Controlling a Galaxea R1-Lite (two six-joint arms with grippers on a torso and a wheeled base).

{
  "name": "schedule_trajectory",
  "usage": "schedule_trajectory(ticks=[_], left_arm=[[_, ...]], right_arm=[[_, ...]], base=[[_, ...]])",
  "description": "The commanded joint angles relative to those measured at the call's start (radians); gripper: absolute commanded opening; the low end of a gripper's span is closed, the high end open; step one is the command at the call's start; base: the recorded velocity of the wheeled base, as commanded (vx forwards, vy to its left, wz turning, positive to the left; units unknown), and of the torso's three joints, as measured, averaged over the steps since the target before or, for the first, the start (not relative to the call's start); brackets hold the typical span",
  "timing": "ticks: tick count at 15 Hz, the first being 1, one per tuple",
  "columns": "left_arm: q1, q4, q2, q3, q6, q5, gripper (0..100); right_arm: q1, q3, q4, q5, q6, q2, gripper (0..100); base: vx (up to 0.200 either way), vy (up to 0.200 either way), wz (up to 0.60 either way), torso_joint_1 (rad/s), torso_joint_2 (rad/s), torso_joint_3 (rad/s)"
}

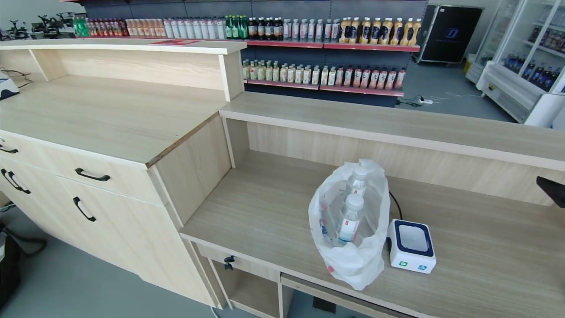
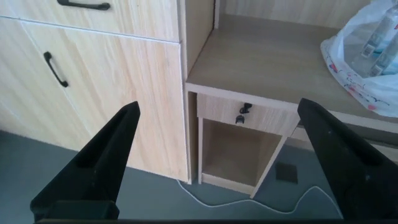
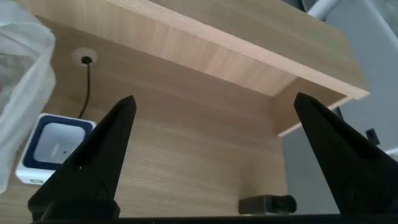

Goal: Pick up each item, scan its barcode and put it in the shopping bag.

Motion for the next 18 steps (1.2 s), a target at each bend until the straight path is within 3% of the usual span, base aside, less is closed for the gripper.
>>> schedule_trajectory(ticks=[1, 3, 6, 8, 9, 11, 18], left_arm=[[0.000, 0.000, 0.001, 0.000, 0.000, 0.000, 100], [0.000, 0.000, 0.001, 0.000, 0.000, 0.000, 100], [0.000, 0.000, 0.001, 0.000, 0.000, 0.000, 100], [0.000, 0.000, 0.001, 0.000, 0.000, 0.000, 100], [0.000, 0.000, 0.001, 0.000, 0.000, 0.000, 100], [0.000, 0.000, 0.001, 0.000, 0.000, 0.000, 100], [0.000, 0.000, 0.001, 0.000, 0.000, 0.000, 100]], right_arm=[[-0.296, -0.161, 0.212, 0.010, 0.026, -0.015, 100], [-0.455, -0.202, 0.324, 0.055, 0.017, 0.038, 100], [-0.569, -0.200, 0.257, 0.095, -0.030, 0.199, 100], [-0.618, -0.211, 0.211, 0.219, -0.087, 0.319, 100], [-0.646, -0.223, 0.206, 0.348, -0.222, 0.420, 100], [-0.646, -0.239, 0.208, 0.461, -0.383, 0.515, 100], [-0.646, -0.291, 0.218, 0.507, -0.400, 0.676, 100]], base=[[0.000, 0.000, -0.60, -0.002, 0.00, 0.002], [0.000, 0.000, -0.60, 0.002, 0.00, 0.002], [0.000, 0.000, -0.40, 0.003, 0.00, 0.003], [0.000, 0.000, 0.00, 0.000, 0.00, 0.000], [0.000, 0.000, 0.00, 0.000, 0.00, 0.000], [0.000, 0.000, 0.00, 0.000, 0.00, 0.000], [0.000, 0.000, 0.00, 0.000, 0.00, 0.000]])
